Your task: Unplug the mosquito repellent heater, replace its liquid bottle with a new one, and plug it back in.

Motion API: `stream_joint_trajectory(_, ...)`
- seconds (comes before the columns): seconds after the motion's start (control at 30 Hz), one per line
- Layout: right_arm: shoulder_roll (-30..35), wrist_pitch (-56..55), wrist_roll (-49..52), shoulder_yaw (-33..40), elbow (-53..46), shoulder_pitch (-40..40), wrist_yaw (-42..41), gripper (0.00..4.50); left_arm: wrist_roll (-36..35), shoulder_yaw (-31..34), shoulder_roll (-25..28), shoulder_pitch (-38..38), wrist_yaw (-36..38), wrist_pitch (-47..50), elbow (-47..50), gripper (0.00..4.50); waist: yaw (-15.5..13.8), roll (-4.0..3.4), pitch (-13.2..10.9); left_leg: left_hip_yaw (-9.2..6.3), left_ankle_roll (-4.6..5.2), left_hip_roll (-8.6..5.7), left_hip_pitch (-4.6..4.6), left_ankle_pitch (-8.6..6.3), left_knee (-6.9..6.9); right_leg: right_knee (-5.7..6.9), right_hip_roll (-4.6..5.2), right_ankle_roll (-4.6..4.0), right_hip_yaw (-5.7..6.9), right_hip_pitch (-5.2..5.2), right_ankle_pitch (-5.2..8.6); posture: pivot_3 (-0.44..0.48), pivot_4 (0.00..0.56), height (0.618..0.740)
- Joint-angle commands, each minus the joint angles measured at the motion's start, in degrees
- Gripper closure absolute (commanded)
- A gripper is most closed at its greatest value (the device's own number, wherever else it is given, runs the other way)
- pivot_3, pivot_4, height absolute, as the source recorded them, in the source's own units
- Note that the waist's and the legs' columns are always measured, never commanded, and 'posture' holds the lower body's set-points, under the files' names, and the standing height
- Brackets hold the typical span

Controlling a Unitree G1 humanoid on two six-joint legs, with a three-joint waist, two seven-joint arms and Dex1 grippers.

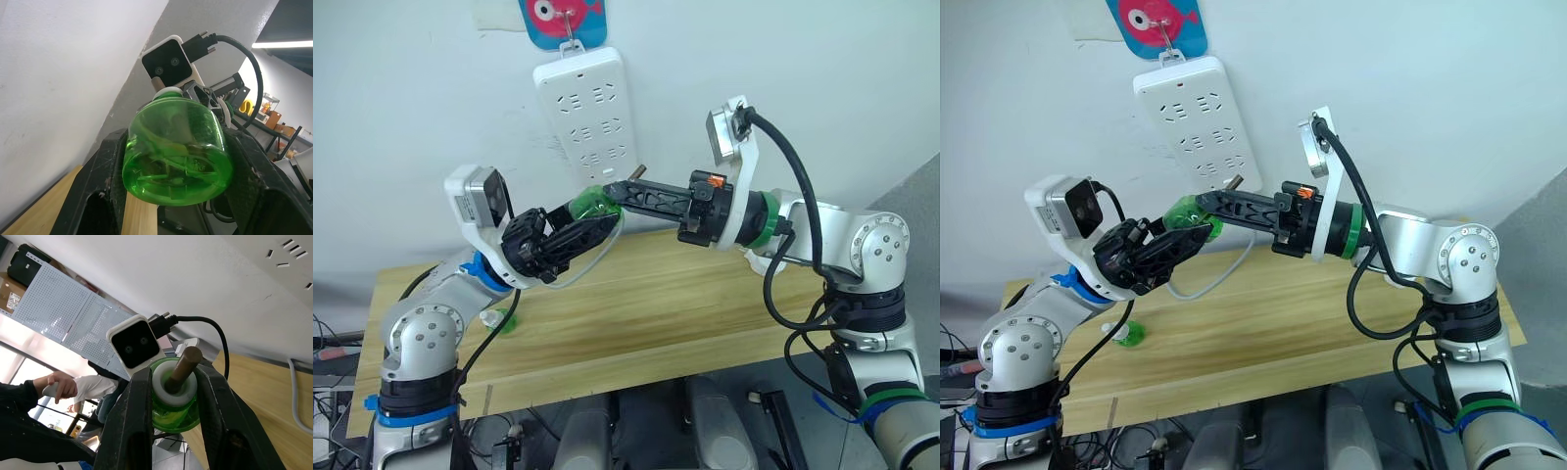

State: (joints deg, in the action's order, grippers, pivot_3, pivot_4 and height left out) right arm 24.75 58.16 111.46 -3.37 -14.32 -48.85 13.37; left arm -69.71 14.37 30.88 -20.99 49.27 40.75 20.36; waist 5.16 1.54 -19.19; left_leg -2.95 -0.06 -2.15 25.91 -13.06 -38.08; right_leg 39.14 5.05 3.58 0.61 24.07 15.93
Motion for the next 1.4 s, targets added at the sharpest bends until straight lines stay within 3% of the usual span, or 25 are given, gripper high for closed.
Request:
stream_joint_trajectory(0.03,-0.45,0.15,1.54,0.55,-3.12,-0.62,-2.16,3.64,-2.43,0.53,1.07,-0.88,-1.26,2.09,0.11,1.87,0.00,0.00,0.00,0.00,0.00,0.00,0.00,0.00,0.00,0.00,0.00,0.00,0.00,0.00,0.00,-0.140,0.337,0.734)
stream_joint_trajectory(0.23,-0.36,-0.06,1.54,0.69,-3.21,-0.55,-2.41,3.64,-2.65,0.75,1.43,-1.30,-1.43,2.72,0.31,0.03,0.01,0.00,0.00,0.00,0.00,0.00,0.00,0.00,0.01,0.00,0.00,0.00,0.00,0.01,0.00,-0.140,0.336,0.734)
stream_joint_trajectory(0.33,0.04,-0.13,1.54,0.72,-2.99,-0.75,-2.24,3.64,-0.26,0.90,1.10,-0.68,-0.23,0.45,1.24,0.01,0.00,0.00,0.00,0.01,0.00,0.00,0.00,0.00,0.01,-0.01,0.00,0.00,0.00,0.00,0.00,-0.141,0.337,0.734)
stream_joint_trajectory(0.67,7.33,1.55,-0.40,0.46,-1.40,-1.70,-4.61,3.64,-0.51,3.24,8.31,0.62,4.43,2.50,0.02,0.01,-0.03,0.00,0.00,0.00,0.00,0.00,0.00,0.00,0.02,-0.04,0.01,0.00,0.00,0.00,0.00,-0.136,0.317,0.734)
stream_joint_trajectory(0.93,13.19,5.03,-15.68,0.12,-2.16,-1.84,-15.33,3.64,4.83,2.06,13.47,1.84,6.55,2.38,-0.17,0.01,-0.05,0.00,0.01,0.03,0.00,-0.01,0.00,0.00,0.05,-0.04,-0.03,0.00,0.00,0.02,0.00,-0.132,0.291,0.734)
stream_joint_trajectory(1.4,17.76,3.80,-43.08,-1.87,-10.83,7.04,-29.63,3.64,15.61,0.20,14.99,3.75,11.34,-3.23,0.39,0.01,-0.18,0.03,0.11,0.02,-0.05,-0.03,0.01,0.03,0.04,-0.04,-0.01,0.00,0.01,0.01,0.00,-0.155,0.265,0.734)
